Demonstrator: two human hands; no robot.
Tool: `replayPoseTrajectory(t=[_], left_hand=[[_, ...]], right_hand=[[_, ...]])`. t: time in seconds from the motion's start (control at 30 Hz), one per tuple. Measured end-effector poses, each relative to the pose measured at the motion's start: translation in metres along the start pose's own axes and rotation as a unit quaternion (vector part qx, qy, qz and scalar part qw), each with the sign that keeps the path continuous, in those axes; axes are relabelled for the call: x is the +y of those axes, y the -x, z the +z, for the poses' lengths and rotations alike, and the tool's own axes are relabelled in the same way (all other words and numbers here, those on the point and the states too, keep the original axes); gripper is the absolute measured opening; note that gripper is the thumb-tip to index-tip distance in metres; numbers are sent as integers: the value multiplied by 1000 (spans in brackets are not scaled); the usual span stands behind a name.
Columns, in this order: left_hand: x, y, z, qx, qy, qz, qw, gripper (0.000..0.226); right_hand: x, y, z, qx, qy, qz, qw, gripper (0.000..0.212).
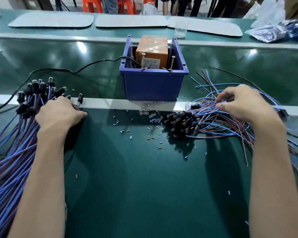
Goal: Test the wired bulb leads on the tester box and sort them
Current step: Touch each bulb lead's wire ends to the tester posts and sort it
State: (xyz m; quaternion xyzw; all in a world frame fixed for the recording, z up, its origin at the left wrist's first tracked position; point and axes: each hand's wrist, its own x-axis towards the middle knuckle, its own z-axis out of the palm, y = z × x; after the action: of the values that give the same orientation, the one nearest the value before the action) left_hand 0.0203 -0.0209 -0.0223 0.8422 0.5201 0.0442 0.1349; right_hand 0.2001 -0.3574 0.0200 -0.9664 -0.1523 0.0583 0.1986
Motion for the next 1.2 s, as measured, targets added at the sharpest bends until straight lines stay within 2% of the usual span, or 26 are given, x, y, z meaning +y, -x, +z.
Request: replayPoseTrajectory(t=[0.1,0.23,0.3,0.4,0.47,0.57,0.63,0.83,1.07,1.2], left_hand=[[2,1,8,20,21,-1,1000,32],[4,2,16,48,35,1,998,24],[4,1,17,62,34,9,997,24],[3,0,21,81,32,12,996,34],[2,2,26,91,31,14,995,36],[2,5,30,113,44,22,992,31],[3,6,31,119,48,28,991,28],[1,1,32,107,43,38,993,24],[-1,-7,26,44,32,61,997,20],[-3,-4,26,54,44,79,994,19]], right_hand=[[7,-2,3,13,-13,23,1000,22],[10,-3,0,98,-77,27,992,13],[11,-2,-4,112,-128,7,985,10],[8,0,-5,49,-195,-29,979,22],[7,0,-1,-3,-169,-39,985,20],[4,0,3,-78,-71,-47,993,12],[3,1,3,-101,-58,-44,992,16],[-1,5,-1,-74,-67,-48,994,17],[-5,6,-1,-99,-51,-64,992,16],[-7,7,-1,-74,-63,-85,992,15]])
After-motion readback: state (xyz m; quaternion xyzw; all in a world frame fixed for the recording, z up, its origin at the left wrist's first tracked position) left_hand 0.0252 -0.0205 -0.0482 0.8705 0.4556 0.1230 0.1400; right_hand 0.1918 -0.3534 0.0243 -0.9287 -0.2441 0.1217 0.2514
